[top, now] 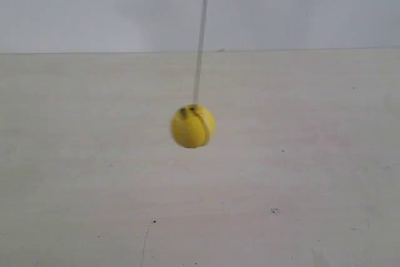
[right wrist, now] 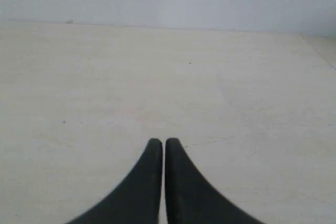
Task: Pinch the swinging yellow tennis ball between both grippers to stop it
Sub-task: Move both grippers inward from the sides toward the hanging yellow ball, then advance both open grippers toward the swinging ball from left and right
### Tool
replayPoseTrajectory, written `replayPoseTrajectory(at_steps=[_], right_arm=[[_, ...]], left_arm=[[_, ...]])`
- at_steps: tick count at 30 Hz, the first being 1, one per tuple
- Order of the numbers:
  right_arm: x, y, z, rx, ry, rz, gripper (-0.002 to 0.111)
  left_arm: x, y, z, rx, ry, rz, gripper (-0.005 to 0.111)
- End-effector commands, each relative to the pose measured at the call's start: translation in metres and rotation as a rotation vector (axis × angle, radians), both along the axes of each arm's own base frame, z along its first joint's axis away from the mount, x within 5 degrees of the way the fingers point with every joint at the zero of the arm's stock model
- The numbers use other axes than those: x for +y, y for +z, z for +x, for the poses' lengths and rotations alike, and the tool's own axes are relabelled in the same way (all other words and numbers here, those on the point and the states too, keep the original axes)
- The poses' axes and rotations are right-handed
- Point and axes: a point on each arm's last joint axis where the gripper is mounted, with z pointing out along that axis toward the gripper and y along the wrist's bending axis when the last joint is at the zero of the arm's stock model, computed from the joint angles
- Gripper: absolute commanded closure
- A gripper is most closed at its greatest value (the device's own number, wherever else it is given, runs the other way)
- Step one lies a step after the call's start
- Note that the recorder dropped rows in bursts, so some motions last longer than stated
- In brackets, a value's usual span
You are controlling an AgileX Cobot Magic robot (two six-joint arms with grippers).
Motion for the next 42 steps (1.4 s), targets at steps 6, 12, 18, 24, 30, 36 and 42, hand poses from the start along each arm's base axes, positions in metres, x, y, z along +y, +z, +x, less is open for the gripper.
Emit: replayPoseTrajectory(at_steps=[6, 12, 18, 24, 30, 36, 42], right_arm=[[0.001, 0.046, -0.001, -0.516, 0.014, 0.031, 0.108], [0.002, 0.072, -0.013, -0.793, 0.104, 0.489, 0.108], [0.003, 0.093, -0.017, -0.780, 0.114, 0.475, 0.108], [0.012, 0.108, 0.005, -0.591, 0.154, 0.407, 0.108], [0.043, 0.102, 0.037, -0.381, 0.467, 0.323, 0.108], [0.063, 0.073, 0.076, -0.182, 0.701, 0.292, 0.108], [0.073, 0.039, 0.104, -0.094, 0.842, 0.273, 0.108]], left_arm=[[0.004, 0.044, -0.002, -0.492, 0.033, -0.246, 0.102], [0.005, 0.061, -0.010, -0.666, -0.084, -0.856, 0.102], [-0.003, 0.088, -0.014, -0.679, -0.179, -0.777, 0.102], [-0.019, 0.122, 0.011, -0.507, -0.289, -0.696, 0.102], [-0.052, 0.124, 0.054, -0.282, -0.606, -0.560, 0.102], [-0.062, 0.089, 0.100, -0.089, -0.686, -0.555, 0.102], [-0.069, 0.046, 0.135, 0.052, -0.738, -0.539, 0.102]])
